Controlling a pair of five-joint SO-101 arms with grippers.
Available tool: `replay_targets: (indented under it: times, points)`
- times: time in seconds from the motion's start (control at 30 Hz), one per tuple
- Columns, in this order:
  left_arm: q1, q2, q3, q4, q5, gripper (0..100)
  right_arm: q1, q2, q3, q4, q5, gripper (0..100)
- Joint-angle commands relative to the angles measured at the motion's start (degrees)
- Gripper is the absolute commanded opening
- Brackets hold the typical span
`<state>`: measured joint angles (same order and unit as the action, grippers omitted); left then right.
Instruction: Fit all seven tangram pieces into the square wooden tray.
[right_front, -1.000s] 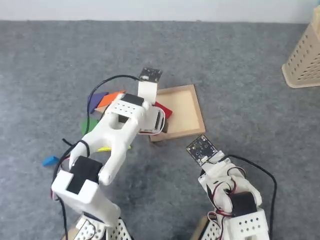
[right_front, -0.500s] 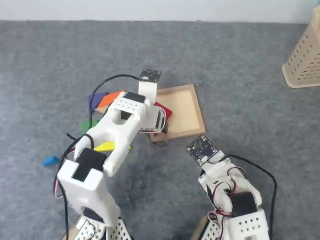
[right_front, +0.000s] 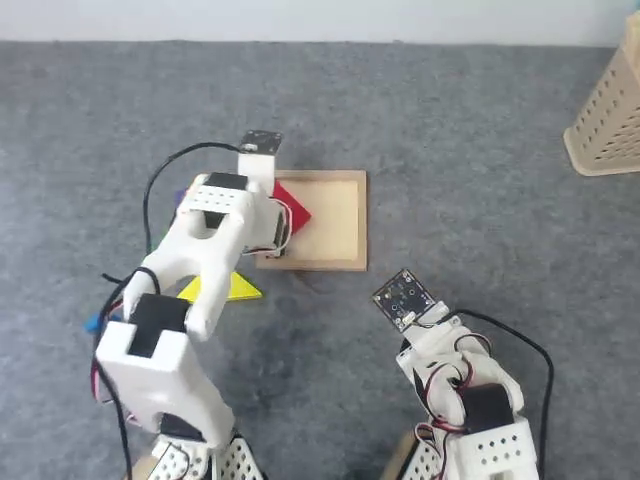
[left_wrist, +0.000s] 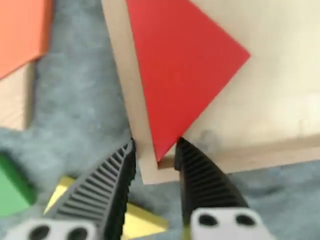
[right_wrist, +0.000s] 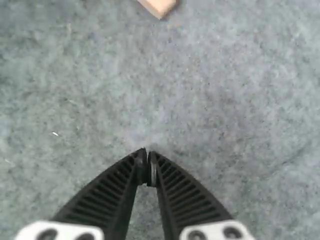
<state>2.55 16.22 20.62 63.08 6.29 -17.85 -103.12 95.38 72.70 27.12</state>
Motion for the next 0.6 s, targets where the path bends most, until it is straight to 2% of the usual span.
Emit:
replay_targets:
  times: [0.0,0.17,0.33,0.47,0.57]
  points:
    - [-2.9,-0.4,-0.5,3.1,-2.4,11,0.0,-0.8,1.1,0.3,-0.4,0.8]
    - [-3.3,-3.4,0.2,4.7,-3.8,11,0.0,-0.8,1.1,0.3,-0.4,0.8]
    - [-3.3,-17.2,6.0,6.4,-5.5,11,0.0,-0.8,1.1,0.3,-0.4,0.8]
    - [-3.5,-31.2,10.4,7.3,-6.1,19,0.0,-0.8,1.1,0.3,-0.4,0.8]
    - [-3.6,-36.8,10.5,12.1,-7.6,23,0.0,-0.8,1.1,0.3,-0.4,0.8]
